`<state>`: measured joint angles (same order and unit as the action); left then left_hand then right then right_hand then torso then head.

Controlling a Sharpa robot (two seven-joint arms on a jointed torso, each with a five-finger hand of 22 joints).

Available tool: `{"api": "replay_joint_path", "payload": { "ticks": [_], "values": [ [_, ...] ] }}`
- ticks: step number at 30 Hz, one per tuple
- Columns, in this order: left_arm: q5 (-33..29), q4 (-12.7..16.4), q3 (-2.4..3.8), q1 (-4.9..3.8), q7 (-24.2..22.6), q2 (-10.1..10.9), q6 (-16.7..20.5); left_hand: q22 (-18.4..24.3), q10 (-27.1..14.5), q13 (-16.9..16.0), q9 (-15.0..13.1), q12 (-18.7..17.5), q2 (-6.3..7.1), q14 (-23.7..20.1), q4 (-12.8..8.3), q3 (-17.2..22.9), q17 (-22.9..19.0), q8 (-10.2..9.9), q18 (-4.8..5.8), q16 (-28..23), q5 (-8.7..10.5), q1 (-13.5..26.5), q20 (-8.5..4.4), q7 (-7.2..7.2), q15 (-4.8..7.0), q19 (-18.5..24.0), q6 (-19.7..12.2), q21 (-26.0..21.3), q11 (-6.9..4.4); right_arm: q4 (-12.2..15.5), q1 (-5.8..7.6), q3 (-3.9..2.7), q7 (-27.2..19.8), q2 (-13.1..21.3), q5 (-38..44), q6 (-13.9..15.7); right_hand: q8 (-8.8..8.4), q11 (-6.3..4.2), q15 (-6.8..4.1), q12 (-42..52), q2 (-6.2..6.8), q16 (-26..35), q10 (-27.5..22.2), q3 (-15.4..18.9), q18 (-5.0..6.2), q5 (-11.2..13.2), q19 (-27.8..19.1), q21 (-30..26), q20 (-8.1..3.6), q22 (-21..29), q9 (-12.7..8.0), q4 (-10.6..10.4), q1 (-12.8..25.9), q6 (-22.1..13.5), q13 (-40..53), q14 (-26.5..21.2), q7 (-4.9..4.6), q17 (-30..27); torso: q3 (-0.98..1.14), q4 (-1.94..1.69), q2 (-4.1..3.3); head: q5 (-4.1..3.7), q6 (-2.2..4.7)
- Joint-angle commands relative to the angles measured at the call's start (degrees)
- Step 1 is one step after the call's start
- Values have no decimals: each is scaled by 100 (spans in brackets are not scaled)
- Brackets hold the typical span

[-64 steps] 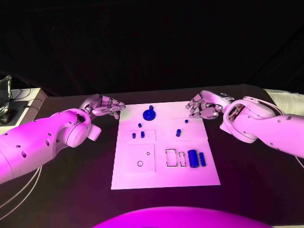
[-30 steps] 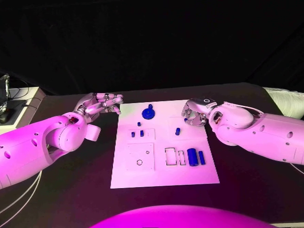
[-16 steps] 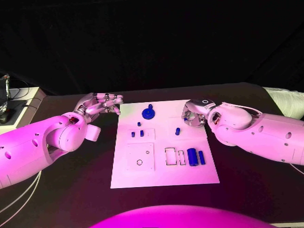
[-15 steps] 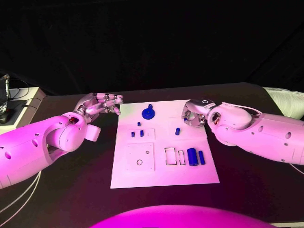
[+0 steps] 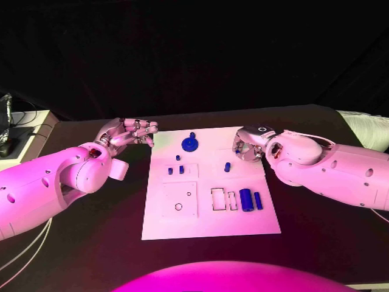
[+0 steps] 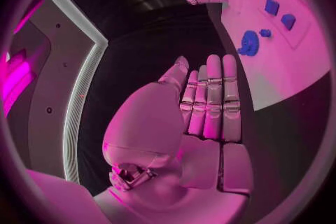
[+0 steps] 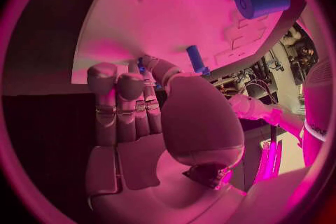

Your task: Assemble the parts on the task board

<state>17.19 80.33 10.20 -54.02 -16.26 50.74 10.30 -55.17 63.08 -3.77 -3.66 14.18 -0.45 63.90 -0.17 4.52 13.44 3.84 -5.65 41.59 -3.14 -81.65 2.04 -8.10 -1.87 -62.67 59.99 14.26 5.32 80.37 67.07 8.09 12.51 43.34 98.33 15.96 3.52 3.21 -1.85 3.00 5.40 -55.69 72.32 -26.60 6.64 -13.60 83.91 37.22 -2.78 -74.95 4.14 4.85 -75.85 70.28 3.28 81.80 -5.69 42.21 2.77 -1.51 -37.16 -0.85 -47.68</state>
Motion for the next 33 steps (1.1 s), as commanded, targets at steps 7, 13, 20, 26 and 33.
{"api": "replay_joint_path", "payload": {
  "ticks": [7,13,20,26,33],
  "values": [
    [62,-26,6,2,33,-22,31,-42,22,4,-5,-40,-9,38,-67,10,-8,-13,6,-37,1,-101,-4,-35,-2,-28,-14,14,23,170,-17,1,370,133,-50,387,20,-53,-58,39,-138,-50,142,-156,57,140,282,106,-54,-508,38,113,36,56,18,5,-8,-5,-1,3,9,-8,9],
    [168,-24,5,2,49,-50,54,-96,27,4,-4,-54,-22,44,-102,21,-5,-15,2,-46,-1,-121,-6,-43,1,-14,-28,28,24,337,50,-58,329,252,-410,745,20,-52,-57,39,-125,-54,143,-180,61,155,277,130,-51,-509,42,110,41,59,18,7,-10,-16,4,8,4,-6,13],
    [270,-7,5,3,46,-78,49,-106,29,4,-4,-55,-14,44,-96,14,-5,-15,2,-48,0,-104,-5,-48,-2,-10,-42,28,26,653,183,-138,124,457,-1042,1146,21,-47,-56,39,-128,-58,135,-191,78,168,273,120,-46,-504,43,112,22,50,18,6,-22,-25,4,4,4,6,25],
    [171,-10,5,6,39,-104,57,-112,33,3,-5,-54,-11,47,-96,14,-4,-12,1,-47,0,-101,-4,-46,0,-10,-42,28,24,1055,231,-169,-147,599,-1498,1318,20,-43,-53,39,-131,-67,134,-169,87,129,272,135,-39,-504,45,117,10,48,18,6,-33,-33,2,17,6,61,28],
    [107,-30,4,10,30,-167,85,-120,43,2,-5,-49,-11,52,-93,13,-3,-12,-1,-48,0,-95,-4,-42,2,-14,-38,28,19,1477,64,-114,-320,448,-1141,1287,21,-39,-47,39,-149,-80,125,-134,95,104,260,136,-32,-500,46,127,-4,39,18,2,-38,-44,-2,10,22,189,4]
  ]
}}
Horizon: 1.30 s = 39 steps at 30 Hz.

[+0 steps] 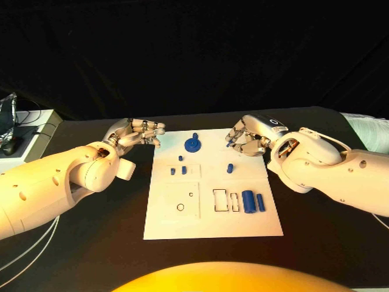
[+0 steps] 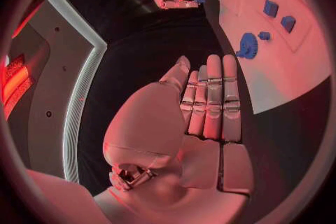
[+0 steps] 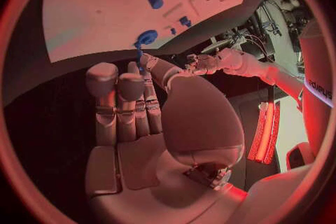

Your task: Assemble the parts on the task board

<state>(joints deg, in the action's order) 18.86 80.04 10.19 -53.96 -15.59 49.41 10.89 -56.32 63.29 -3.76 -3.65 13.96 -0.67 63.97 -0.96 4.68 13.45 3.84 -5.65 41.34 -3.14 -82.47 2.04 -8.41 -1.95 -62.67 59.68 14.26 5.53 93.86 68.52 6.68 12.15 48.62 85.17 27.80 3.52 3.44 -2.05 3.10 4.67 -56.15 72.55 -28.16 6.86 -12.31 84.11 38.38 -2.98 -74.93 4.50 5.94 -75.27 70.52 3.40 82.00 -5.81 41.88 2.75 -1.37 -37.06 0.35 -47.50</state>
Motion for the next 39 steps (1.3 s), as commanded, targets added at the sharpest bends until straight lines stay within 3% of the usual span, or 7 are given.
{"api": "replay_joint_path", "payload": {
  "ticks": [1,8,11,15,22,30,39],
  "values": [
    [-63,-6,3,4,-33,-48,27,-7,21,3,-7,-28,14,45,-13,-5,-5,-11,-2,-25,0,-10,-4,-9,10,-15,-4,27,-2,165,-115,44,-297,-126,285,80,22,-64,-28,28,-72,-35,102,26,72,-27,240,33,-11,-505,10,17,-60,18,5,-18,-21,-12,-1,-6,15,93,-30],
    [-70,12,2,5,-54,-123,32,-10,19,3,-7,-29,12,45,-17,1,-6,-10,-3,-30,0,-22,-3,-6,11,-14,4,22,-3,233,-380,116,-253,-464,945,-68,20,-65,-30,28,-65,-40,107,23,72,-49,239,47,-12,-506,10,18,-68,21,5,-18,-23,-18,-15,-6,19,226,-136],
    [-69,19,3,4,-64,-139,33,-10,19,3,-7,-29,12,45,-17,1,-6,-10,-3,-30,0,-22,-3,-6,11,-14,4,22,-3,234,-484,133,-165,-603,1139,-170,20,-65,-30,28,-61,-44,109,21,73,-65,238,48,-13,-506,10,18,-67,23,5,-19,-23,-20,-5,-7,16,294,-160],
    [-68,6,3,4,-66,-164,34,-17,28,2,-7,-26,10,47,-21,6,-5,-10,-3,-32,0,-28,-4,-3,12,-15,12,22,-7,215,-566,150,-99,-759,1273,-315,19,-65,-30,28,-61,-44,108,20,73,-66,238,46,-13,-505,9,19,-67,21,5,-19,-24,-20,-9,-20,14,367,-194],
    [-66,-17,3,4,-55,-210,16,-22,32,3,-6,-25,10,47,-19,6,-5,-11,-3,-34,0,-22,-5,-2,13,-15,17,21,-8,155,-694,174,19,-971,1456,-593,19,-63,-29,28,-63,-45,103,17,76,-71,235,35,-12,-502,8,23,-66,20,5,-21,-26,-26,-6,-10,20,492,-250],
    [-55,-30,3,3,-31,-215,3,-74,43,4,-6,-28,9,107,-30,17,21,-12,-23,6,-2,-35,-27,-2,30,-88,14,74,-14,21,-817,190,105,-1150,1577,-743,19,-61,-28,28,-67,-45,99,15,80,-70,229,14,-11,-496,6,30,-59,17,4,-21,-28,-37,-1,-17,13,578,-250],
    [-53,-23,4,3,-36,-212,-9,-101,46,3,-6,-34,15,93,-27,17,30,-12,-20,3,0,-26,-22,-2,28,-62,17,71,-14,-39,-885,203,204,-1207,1693,-860,20,-62,-29,29,-67,-45,102,13,82,-73,229,10,-11,-495,7,38,-59,19,5,-20,-28,-41,-4,-9,11,608,-250]
  ]
}}
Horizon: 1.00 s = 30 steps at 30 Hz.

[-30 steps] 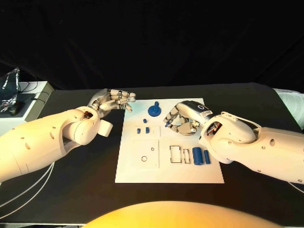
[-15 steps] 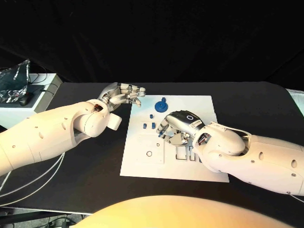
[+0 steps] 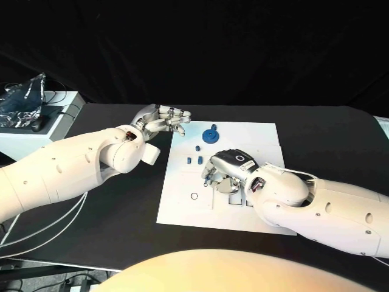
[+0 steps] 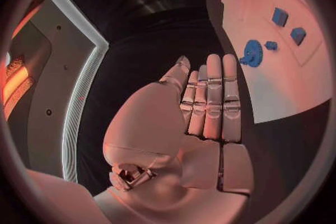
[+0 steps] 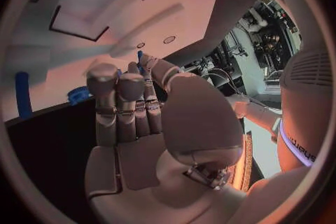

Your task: Assemble the parts on the task board

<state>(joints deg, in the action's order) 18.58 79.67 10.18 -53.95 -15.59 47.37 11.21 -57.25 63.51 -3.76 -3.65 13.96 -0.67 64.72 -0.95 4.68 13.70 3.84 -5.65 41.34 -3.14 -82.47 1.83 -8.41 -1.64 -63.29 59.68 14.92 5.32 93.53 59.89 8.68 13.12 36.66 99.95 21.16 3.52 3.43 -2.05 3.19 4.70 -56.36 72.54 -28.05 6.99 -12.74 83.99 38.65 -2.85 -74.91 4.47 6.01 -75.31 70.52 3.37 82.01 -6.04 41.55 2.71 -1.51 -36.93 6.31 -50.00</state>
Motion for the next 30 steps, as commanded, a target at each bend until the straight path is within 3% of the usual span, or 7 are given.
{"api": "replay_joint_path", "payload": {
  "ticks": [1,6,30],
  "values": [
    [-24,13,5,1,-36,-8,-43,-8,25,3,-6,-35,15,18,-28,17,5,-12,-20,3,0,-26,-1,-2,-3,0,16,6,8,-9,-31,4,125,-13,238,-193,19,-61,-29,20,-71,-25,103,2,69,-30,241,-17,-23,-497,10,31,-56,19,8,-21,-5,-9,1,5,0,15,0],
    [-24,12,5,1,-34,-4,-53,-8,25,3,-6,-35,15,18,-28,17,5,-12,-20,3,0,-26,-1,-2,-3,0,16,6,8,-20,-60,6,166,-29,292,-196,20,-61,-29,20,-72,-31,106,-1,66,-35,243,8,-24,-502,10,43,-50,22,8,-18,-4,-15,2,-6,5,24,0],
    [-24,5,5,1,29,10,-97,-23,6,3,-6,-47,19,16,-13,12,10,-12,-22,-14,0,-12,7,-2,-9,6,4,-13,15,-135,-102,9,147,-105,311,-303,18,-56,-26,19,-78,-37,94,-14,71,-30,233,-20,-21,-494,6,60,-26,11,7,-26,-10,-34,-1,6,3,57,0]
  ]
}}
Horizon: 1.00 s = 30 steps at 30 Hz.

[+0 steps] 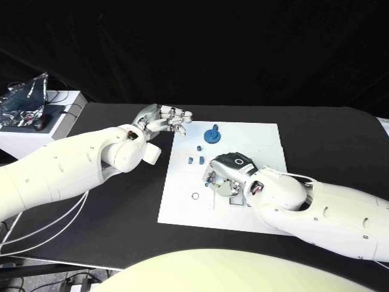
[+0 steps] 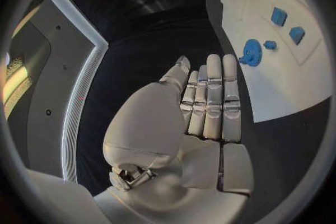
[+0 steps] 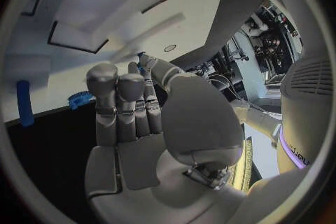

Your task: Assemble the parts on the task board

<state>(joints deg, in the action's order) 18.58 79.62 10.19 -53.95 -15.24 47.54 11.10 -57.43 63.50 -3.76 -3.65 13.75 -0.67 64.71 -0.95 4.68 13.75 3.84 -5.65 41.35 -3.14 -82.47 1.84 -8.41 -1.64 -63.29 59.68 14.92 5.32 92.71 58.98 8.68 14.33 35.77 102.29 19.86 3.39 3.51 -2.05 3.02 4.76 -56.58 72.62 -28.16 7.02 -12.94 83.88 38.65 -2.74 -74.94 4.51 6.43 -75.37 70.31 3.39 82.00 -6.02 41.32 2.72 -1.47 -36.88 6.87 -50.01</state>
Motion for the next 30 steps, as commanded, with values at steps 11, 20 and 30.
{"api": "replay_joint_path", "payload": {
  "ticks": [11,20,30],
  "values": [
    [-24,20,5,1,25,1,-106,-5,7,2,-7,-25,19,17,-13,12,5,-12,-22,-14,0,-12,7,-3,-10,5,4,-13,15,-223,-14,42,8,-148,73,-227,30,-48,-14,38,-51,2,30,66,73,-9,230,-95,-24,-475,-10,21,-14,-2,6,-26,-29,-38,-4,-6,0,20,1],
    [-21,22,5,1,37,11,-110,-5,7,2,-7,-25,19,17,-13,12,5,-12,-22,-14,0,-12,7,-3,-10,5,4,-13,15,-199,-14,53,-145,-121,-116,-321,24,-21,11,35,104,-5,-85,594,55,-218,244,-174,-12,-458,-46,-113,73,-96,3,-26,-13,-69,-2,0,2,43,1],
    [-18,21,5,1,47,27,-108,-9,7,2,-7,-23,13,19,-3,11,8,-11,-25,-25,1,-11,10,-3,-10,-1,6,-32,15,-68,-18,55,-143,-37,-152,-323,21,-20,7,34,117,-17,-80,713,54,-226,262,-198,-15,-463,-49,-154,-4,-99,2,-26,-18,-83,4,5,-2,54,1]
  ]
}}
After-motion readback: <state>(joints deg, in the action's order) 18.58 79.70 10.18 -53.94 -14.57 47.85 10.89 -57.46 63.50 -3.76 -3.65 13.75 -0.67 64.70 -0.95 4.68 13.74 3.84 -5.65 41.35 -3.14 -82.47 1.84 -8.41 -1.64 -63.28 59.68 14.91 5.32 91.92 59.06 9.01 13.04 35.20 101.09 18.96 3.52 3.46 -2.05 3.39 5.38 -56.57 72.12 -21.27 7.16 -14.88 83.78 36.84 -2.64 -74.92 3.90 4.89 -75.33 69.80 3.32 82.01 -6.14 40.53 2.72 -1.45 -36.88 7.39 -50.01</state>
